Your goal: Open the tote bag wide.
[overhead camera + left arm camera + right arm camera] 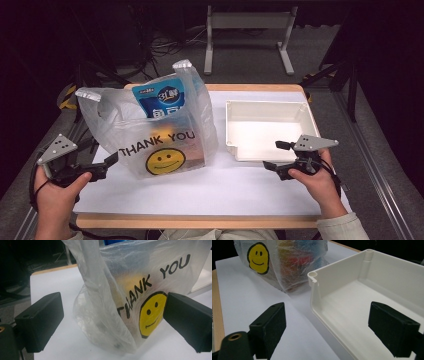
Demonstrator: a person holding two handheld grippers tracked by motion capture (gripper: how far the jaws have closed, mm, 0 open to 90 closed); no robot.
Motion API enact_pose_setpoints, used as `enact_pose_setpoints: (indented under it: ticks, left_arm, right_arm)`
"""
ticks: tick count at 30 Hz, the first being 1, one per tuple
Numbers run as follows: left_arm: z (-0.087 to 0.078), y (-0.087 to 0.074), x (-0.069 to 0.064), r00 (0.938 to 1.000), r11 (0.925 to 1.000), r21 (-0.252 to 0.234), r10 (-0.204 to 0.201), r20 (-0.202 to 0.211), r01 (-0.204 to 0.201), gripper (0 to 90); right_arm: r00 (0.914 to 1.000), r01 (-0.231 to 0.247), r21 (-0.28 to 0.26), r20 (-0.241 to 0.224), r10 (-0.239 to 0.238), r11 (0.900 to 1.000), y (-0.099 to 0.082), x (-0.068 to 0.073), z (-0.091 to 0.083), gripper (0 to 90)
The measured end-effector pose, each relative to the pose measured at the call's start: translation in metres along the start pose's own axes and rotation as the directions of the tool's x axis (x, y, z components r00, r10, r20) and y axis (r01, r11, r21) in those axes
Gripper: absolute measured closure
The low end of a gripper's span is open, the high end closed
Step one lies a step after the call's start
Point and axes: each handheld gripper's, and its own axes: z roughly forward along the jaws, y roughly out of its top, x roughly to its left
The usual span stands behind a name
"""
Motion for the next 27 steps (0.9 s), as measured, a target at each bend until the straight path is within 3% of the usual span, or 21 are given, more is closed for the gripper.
enact_pose_setpoints:
  ticks: [4,7,9,15,20,22,23,27]
  left_arm:
    - [0.007,0.0,0.009,0.9989,0.9974,-0.071,-0.002,0.047,0.005,3.1]
    - [0.013,-0.001,0.012,0.9991,0.998,-0.064,0.008,0.042,-0.005,2.5]
    - [0.02,-0.003,0.016,0.9981,0.9981,-0.061,-0.008,0.062,0.012,2.5]
    - [0.04,-0.008,0.028,0.9815,0.9919,-0.083,-0.081,0.173,0.097,5.1]
    - [0.053,-0.007,0.028,0.9777,0.9949,-0.07,-0.057,0.202,0.073,7.1]
    - [0.058,-0.007,0.03,0.9825,0.9975,-0.045,-0.046,0.18,0.055,9.6]
    - [0.06,-0.007,0.031,0.9821,0.9976,-0.047,-0.04,0.184,0.05,10.9]
    - [0.067,-0.004,0.033,0.9747,0.9978,-0.043,-0.04,0.22,0.05,15.8]
  right_arm:
    - [1.0,-0.001,0.002,0.002,0.001,1.0,0.0,0.0,0.0,15.7]
    - [1.0,0.001,0.003,0.003,-0.001,1.0,-0.001,0.0,0.001,15.6]
    - [1.0,0.001,0.004,0.003,-0.001,1.0,-0.001,0.0,0.001,15.6]
    - [1.0,0.0,0.003,0.007,0.0,1.0,-0.001,0.001,0.001,15.5]
    - [1.0,-0.001,0.007,0.006,0.001,1.0,-0.001,0.001,0.003,15.3]
    - [1.0,-0.004,0.004,0.003,0.004,1.0,-0.001,0.001,0.003,14.9]
    - [1.0,-0.007,-0.002,0.0,0.007,1.0,-0.001,0.001,0.003,14.7]
    - [0.9999,-0.014,-0.029,0.005,0.014,0.9995,0.002,0.0,0.002,12.7]
